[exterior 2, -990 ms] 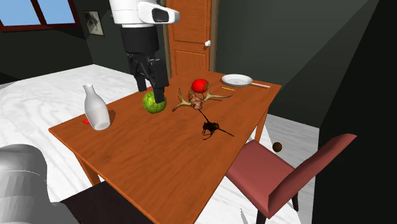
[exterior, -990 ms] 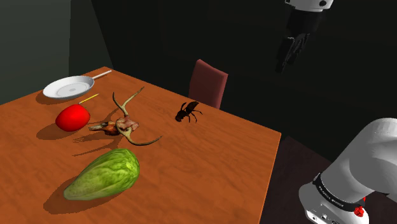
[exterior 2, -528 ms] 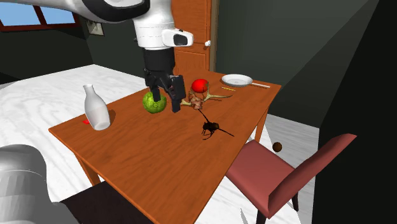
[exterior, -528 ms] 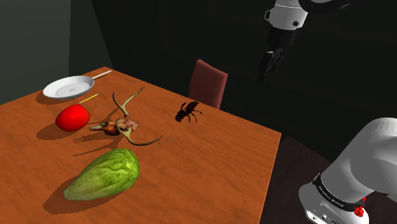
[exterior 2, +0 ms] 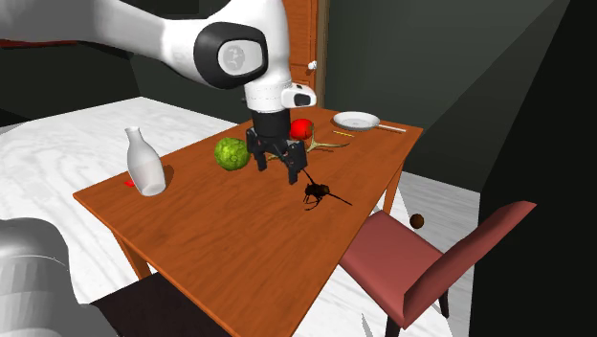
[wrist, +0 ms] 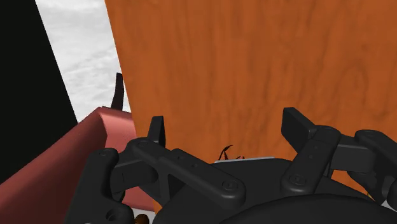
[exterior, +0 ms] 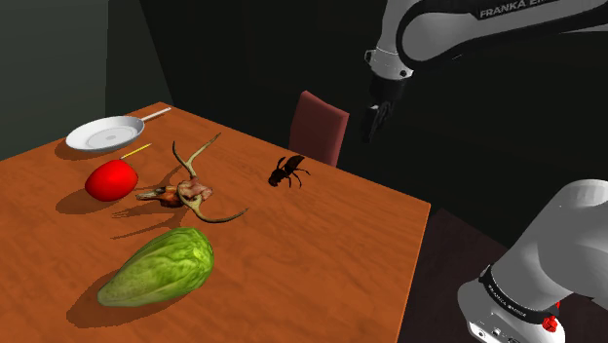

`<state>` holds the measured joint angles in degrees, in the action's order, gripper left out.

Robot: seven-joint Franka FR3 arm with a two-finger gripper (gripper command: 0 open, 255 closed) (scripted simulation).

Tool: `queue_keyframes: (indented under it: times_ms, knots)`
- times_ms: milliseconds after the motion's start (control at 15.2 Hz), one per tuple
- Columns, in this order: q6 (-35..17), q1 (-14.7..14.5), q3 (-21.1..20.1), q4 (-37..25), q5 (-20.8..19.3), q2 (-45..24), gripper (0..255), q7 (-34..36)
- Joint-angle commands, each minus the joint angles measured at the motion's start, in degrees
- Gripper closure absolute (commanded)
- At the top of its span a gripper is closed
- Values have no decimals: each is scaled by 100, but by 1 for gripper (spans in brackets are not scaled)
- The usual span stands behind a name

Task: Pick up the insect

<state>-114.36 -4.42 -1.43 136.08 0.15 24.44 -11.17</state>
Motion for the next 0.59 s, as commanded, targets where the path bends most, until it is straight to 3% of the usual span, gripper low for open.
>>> queue_keyframes:
  times_ms: [0, 528]
  knots:
    - [-371, -59, -29, -77, 10, -403, 0, -97]
    - [-1599, -228, -124, -581, -1, -2006, 0, -517]
